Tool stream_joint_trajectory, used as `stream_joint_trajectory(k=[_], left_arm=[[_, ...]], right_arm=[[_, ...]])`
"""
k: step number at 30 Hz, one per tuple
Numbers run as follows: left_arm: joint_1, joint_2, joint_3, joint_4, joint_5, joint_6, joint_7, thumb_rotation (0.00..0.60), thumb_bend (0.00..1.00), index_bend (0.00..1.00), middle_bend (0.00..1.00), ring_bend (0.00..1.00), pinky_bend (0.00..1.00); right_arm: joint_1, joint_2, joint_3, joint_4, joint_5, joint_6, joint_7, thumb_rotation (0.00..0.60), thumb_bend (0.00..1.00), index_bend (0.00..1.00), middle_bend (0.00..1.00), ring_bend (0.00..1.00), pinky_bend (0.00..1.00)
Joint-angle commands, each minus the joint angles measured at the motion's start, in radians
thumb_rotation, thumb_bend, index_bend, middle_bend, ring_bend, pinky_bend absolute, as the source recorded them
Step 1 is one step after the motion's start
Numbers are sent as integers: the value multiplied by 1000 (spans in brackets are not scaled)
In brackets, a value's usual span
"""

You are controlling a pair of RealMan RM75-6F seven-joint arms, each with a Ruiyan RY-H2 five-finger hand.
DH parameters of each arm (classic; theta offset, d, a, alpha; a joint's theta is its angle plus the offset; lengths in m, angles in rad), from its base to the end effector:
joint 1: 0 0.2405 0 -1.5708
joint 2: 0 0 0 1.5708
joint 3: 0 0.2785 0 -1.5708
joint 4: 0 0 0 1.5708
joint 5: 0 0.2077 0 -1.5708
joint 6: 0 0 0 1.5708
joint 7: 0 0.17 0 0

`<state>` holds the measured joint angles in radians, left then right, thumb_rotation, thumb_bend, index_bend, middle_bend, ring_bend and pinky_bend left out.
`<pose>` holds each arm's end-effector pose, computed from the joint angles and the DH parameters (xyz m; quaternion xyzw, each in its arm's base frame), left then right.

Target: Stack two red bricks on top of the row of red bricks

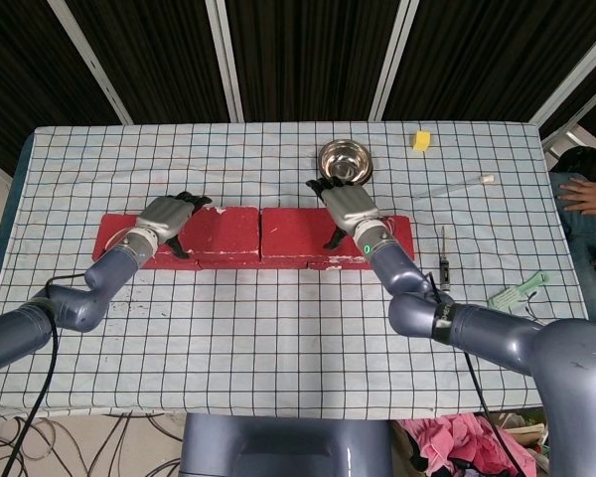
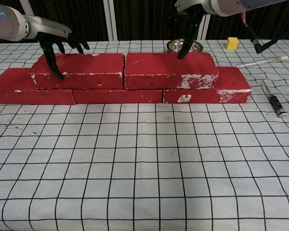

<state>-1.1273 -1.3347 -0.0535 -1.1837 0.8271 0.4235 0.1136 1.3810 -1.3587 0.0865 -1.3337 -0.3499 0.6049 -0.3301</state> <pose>-0.1614 0.4991 0.0419 -0.7797 -0.4155 -0.2128 0.4173 -0.0358 -0.5065 0.0295 0.7453 -0.4353 0.2986 0.4072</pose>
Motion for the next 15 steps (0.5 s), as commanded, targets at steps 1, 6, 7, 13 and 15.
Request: stream_joint_trajectory(k=[1,6,7,13,15], left_arm=[[-4,14,5,-17,-20,16,11,600,0,73,103,17,137],[4,55,-2,-59,-24,63,18,600,0,74,102,15,101],[7,67,-3,-73,-21,73,19,600,0,77,103,15,96],[23,175,46,-194,-10,130,104,600,0,129,103,16,90],[27,206,62,-237,-27,155,135,600,2,133,103,16,90]], right_arm=[[-1,2,0,-5,1,4,-3,600,0,0,40,17,123],[-3,6,2,-16,5,12,-8,600,0,0,40,17,123],[-3,7,4,-18,6,14,-8,600,0,0,40,17,123],[-9,10,5,-29,10,22,-12,600,0,0,40,17,123],[-11,12,6,-32,10,23,-11,600,0,0,40,17,123]])
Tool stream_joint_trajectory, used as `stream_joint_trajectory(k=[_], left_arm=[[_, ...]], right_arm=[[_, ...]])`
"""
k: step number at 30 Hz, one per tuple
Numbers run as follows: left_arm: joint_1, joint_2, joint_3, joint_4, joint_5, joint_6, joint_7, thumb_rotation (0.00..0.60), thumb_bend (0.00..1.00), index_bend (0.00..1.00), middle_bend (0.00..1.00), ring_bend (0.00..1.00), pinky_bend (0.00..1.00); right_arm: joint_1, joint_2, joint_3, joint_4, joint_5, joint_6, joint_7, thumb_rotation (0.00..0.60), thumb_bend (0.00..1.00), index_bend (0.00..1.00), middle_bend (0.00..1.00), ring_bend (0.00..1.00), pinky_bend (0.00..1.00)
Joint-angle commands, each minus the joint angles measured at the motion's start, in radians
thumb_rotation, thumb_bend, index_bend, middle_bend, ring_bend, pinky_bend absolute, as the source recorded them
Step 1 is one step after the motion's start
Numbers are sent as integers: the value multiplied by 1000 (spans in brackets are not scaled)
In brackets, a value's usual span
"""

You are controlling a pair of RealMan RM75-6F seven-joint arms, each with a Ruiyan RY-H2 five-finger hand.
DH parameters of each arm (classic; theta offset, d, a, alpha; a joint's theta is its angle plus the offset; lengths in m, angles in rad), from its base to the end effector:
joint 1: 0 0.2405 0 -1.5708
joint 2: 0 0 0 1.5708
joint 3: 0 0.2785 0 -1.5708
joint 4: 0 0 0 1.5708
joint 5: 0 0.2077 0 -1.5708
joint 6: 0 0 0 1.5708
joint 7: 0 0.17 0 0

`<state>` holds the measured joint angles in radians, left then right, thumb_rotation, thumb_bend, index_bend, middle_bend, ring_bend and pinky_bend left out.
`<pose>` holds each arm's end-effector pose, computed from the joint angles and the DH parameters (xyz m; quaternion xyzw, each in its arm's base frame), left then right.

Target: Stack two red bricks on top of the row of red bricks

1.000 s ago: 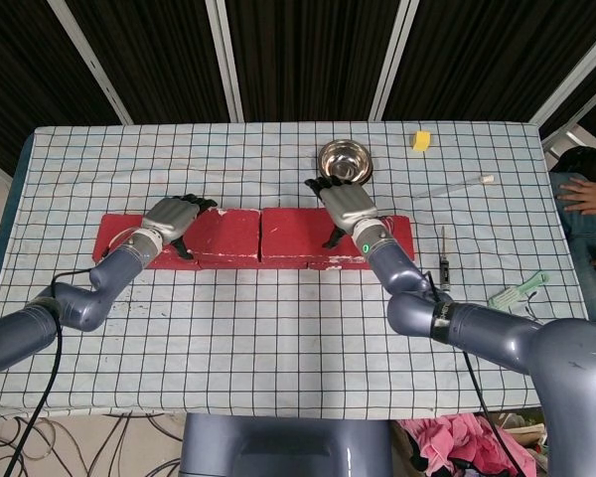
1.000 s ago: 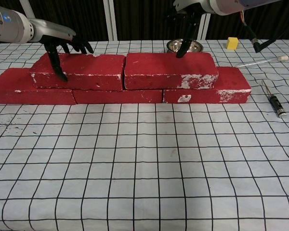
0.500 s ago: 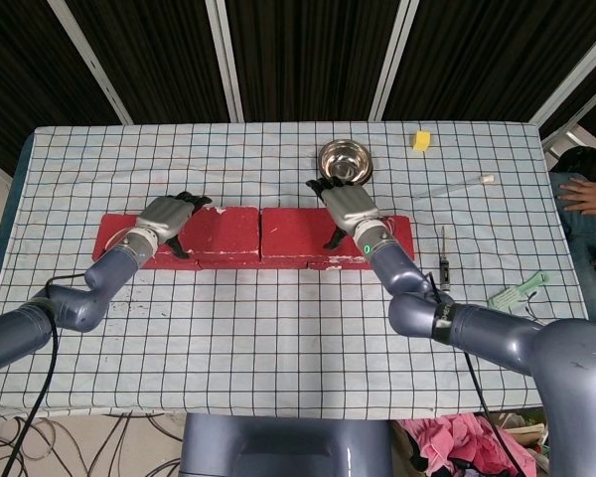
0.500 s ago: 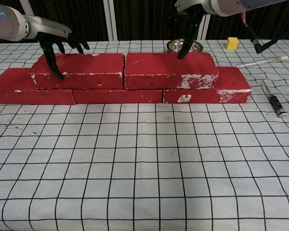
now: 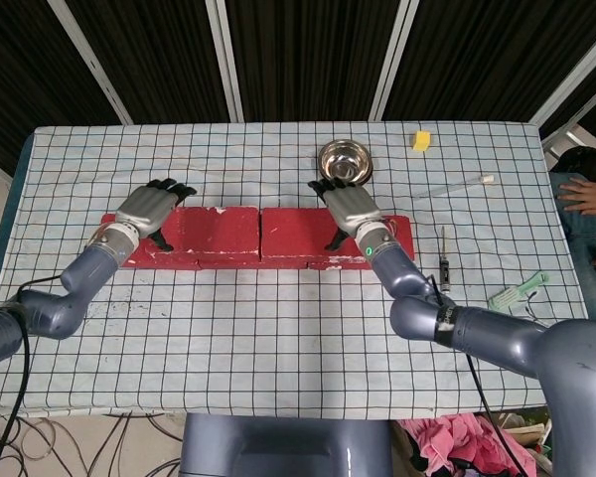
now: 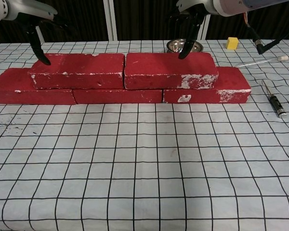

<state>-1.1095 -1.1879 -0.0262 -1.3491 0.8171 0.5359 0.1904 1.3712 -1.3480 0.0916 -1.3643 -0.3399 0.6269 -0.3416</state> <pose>-0.1615 0.4867 0.0888 -0.7806 -0.3746 -0.2202 0.4492 -0.0381 -0.5023 0.0314 0.7419 -0.4388 0.2999 0.4088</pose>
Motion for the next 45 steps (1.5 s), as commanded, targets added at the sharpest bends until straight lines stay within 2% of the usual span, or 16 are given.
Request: stream_joint_trajectory(k=[1,5,9,13,18,36,45], left_arm=[[15,87,47,-108,-29,70,82,600,4,139,104,16,90],[42,156,88,-217,-74,160,159,600,19,153,105,16,91],[57,179,134,-268,-131,197,234,600,31,148,105,15,91],[74,158,163,-259,-174,217,280,600,32,140,106,16,91],[96,109,175,-202,-190,223,304,600,34,138,109,16,91],[111,0,151,-71,-211,143,306,600,34,96,109,16,90],[117,-21,133,-48,-183,136,291,600,34,94,108,16,88]], right_arm=[[-3,1,1,-4,-1,3,0,600,0,0,40,17,123],[-10,4,3,-9,-4,8,2,600,0,0,40,17,123],[-17,5,7,-11,-7,12,3,600,0,0,40,17,123],[-24,5,6,-10,-7,11,4,600,0,0,40,17,123],[-32,9,6,-4,-6,6,4,600,0,0,40,17,123],[-45,16,13,-11,-14,16,-5,600,0,0,40,17,123],[-52,24,13,-16,-6,18,-9,600,0,0,40,17,123]])
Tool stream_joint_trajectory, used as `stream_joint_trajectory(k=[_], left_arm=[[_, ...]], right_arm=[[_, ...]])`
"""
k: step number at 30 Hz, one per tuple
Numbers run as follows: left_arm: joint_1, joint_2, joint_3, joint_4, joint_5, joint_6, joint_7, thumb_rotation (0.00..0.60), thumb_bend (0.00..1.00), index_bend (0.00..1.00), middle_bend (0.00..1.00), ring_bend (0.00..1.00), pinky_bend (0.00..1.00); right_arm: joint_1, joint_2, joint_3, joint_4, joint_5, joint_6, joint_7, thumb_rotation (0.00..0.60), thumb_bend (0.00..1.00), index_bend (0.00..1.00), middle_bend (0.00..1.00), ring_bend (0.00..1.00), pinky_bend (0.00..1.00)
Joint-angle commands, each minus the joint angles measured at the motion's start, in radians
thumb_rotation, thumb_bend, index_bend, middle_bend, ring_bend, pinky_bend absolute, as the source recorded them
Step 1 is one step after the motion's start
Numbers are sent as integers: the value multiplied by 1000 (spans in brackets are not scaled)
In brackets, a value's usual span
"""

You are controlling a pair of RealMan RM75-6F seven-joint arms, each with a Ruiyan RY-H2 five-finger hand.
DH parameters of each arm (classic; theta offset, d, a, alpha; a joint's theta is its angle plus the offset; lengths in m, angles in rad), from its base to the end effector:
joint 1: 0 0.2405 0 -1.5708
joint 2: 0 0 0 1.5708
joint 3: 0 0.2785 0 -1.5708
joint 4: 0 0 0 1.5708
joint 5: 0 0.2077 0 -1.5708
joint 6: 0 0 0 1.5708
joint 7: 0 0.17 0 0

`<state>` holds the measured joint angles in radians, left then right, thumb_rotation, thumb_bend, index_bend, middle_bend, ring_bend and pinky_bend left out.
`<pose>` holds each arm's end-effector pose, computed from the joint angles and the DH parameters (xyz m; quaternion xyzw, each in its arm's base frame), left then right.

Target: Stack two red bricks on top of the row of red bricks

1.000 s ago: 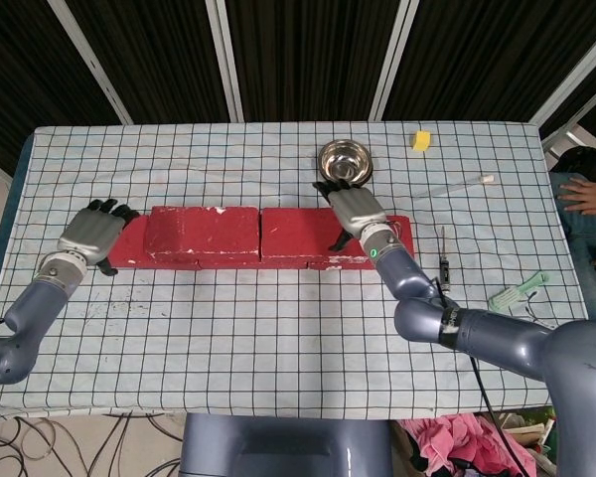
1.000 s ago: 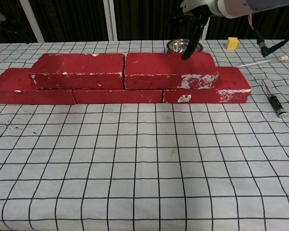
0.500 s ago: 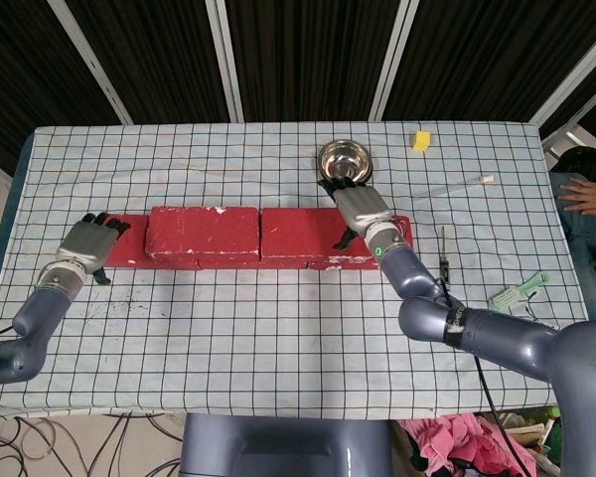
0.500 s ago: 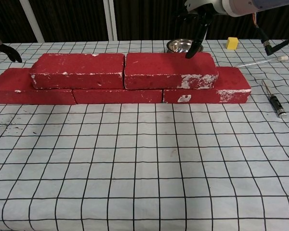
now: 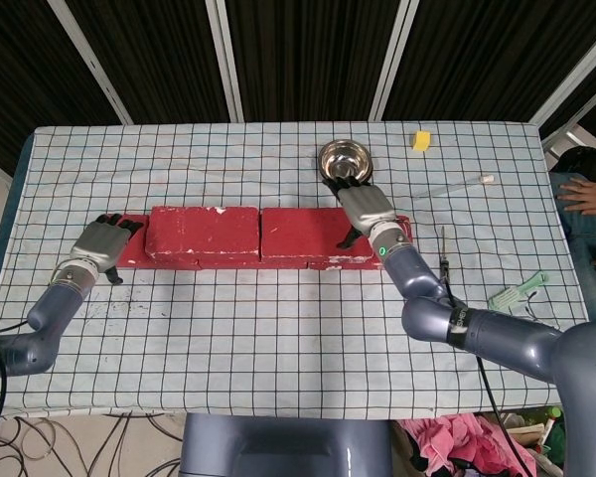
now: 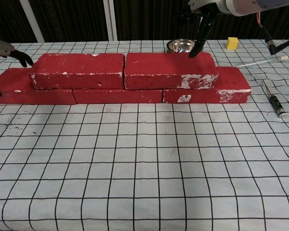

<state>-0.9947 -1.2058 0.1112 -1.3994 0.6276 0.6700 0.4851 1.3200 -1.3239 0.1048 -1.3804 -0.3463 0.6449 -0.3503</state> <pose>-0.2558 0.4415 0.0859 -0.7685 -0.3672 -0.1021 0.5140 -0.0587 -0.5025 0.0433 0.7276 -0.4480 0.2996 0.4245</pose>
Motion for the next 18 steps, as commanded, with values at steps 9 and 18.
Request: stream_joint_trajectory(k=[9,18], left_arm=[[5,3,-17,-14,35,5,-9,600,34,94,107,16,87],[7,0,-19,-9,38,-4,-9,600,34,94,106,16,85]], right_arm=[[-2,0,4,1,2,-1,-5,600,0,0,40,17,123],[-5,-1,2,3,6,-1,-10,600,0,0,40,17,123]])
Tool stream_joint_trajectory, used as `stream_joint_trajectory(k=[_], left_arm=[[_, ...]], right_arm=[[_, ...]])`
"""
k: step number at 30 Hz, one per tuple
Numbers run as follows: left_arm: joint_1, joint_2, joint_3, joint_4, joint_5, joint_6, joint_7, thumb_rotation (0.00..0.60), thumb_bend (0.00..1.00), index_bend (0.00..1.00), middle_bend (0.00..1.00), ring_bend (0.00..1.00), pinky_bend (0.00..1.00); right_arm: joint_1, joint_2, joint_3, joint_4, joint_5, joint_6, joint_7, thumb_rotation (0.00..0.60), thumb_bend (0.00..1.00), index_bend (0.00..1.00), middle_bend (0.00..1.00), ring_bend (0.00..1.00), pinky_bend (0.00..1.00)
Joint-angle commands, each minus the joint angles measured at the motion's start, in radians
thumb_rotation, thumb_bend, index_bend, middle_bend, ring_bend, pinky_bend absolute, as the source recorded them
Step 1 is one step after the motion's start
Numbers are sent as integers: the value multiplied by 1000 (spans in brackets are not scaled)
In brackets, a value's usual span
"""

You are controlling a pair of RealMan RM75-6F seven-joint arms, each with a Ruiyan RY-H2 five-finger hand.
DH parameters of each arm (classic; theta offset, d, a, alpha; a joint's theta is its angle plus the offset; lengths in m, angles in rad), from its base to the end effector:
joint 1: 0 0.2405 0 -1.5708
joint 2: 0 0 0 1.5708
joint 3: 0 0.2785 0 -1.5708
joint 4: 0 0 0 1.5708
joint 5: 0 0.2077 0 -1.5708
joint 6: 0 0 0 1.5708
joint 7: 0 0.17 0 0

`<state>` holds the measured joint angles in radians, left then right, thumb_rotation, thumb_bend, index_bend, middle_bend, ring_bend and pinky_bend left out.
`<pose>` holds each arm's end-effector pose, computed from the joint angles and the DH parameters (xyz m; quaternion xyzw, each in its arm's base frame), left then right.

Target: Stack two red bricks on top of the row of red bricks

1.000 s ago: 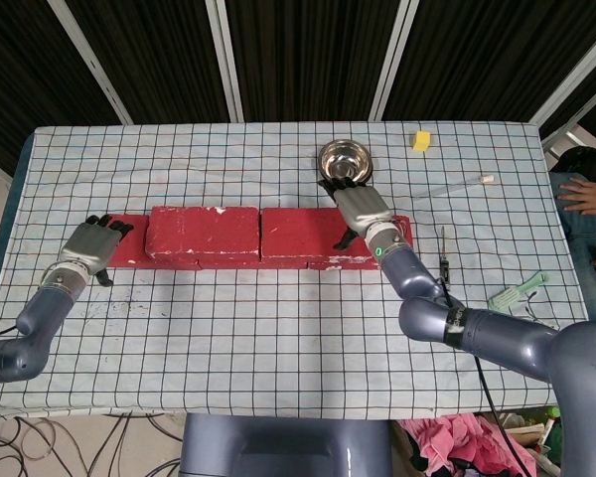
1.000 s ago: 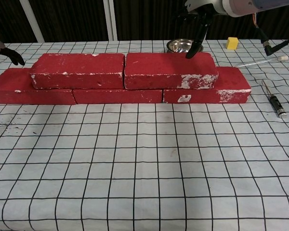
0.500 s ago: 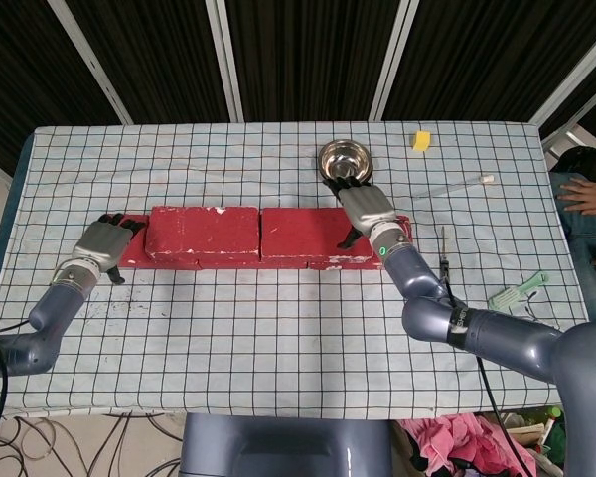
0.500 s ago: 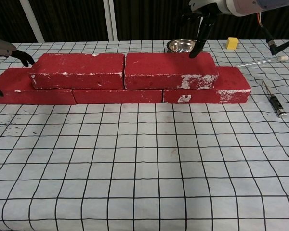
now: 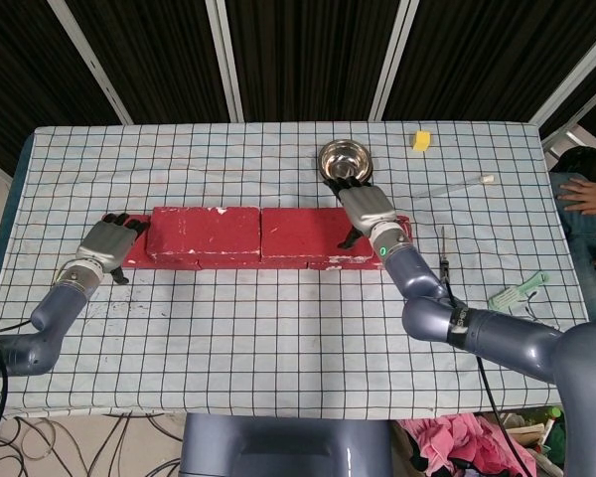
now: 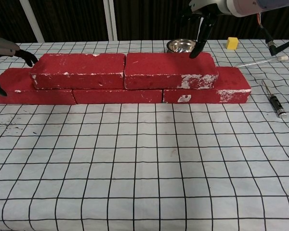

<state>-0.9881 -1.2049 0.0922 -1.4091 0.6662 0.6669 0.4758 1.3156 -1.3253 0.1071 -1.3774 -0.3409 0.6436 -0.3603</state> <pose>-0.2487 0.4408 0.0826 -0.7758 -0.3610 -0.1120 0.5053 -0.0609 -0.5028 0.0432 0.7270 -0.4484 0.2972 0.4267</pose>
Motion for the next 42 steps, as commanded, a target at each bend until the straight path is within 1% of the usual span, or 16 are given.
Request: stream_joint_trajectory(k=[1,15,21,24,28,31,33,36,38,40,42], left_arm=[[0,-2,-1,3,-1,-1,0,600,34,94,106,16,85],[4,1,-10,-4,17,0,-7,600,34,92,105,16,85],[5,33,-5,-39,-11,22,10,600,34,102,105,16,84],[7,75,10,-97,-33,68,44,600,38,116,105,16,85],[16,152,21,-227,-83,164,90,600,60,126,105,16,85],[40,207,17,-319,-74,242,89,600,60,124,105,16,90],[70,241,13,-372,-21,295,67,600,60,121,105,16,95],[142,277,18,-433,123,392,7,600,60,117,105,16,97],[218,286,37,-457,269,497,-39,600,60,112,105,16,97],[294,283,62,-459,396,596,-77,600,60,107,105,16,97],[373,273,82,-446,501,701,-119,600,60,105,105,16,97]], right_arm=[[-1,0,1,0,1,1,0,600,0,0,40,17,123],[-7,1,3,0,-1,-6,0,600,0,0,40,17,123],[-11,6,5,-5,-5,-3,3,600,0,0,40,17,123],[-16,15,11,-15,-9,3,9,600,0,0,40,17,123],[-26,36,15,-45,-20,18,13,600,0,0,42,17,123],[-43,65,12,-76,-42,51,12,600,0,0,45,17,123],[-65,89,10,-104,-65,87,17,600,0,0,46,17,123],[-125,152,-1,-178,-135,179,31,600,0,0,47,17,123],[-194,212,-13,-255,-221,269,55,600,0,0,47,17,123],[-274,277,-30,-332,-328,348,103,600,0,0,47,17,123],[-355,338,-54,-396,-439,416,154,600,0,0,47,17,123]])
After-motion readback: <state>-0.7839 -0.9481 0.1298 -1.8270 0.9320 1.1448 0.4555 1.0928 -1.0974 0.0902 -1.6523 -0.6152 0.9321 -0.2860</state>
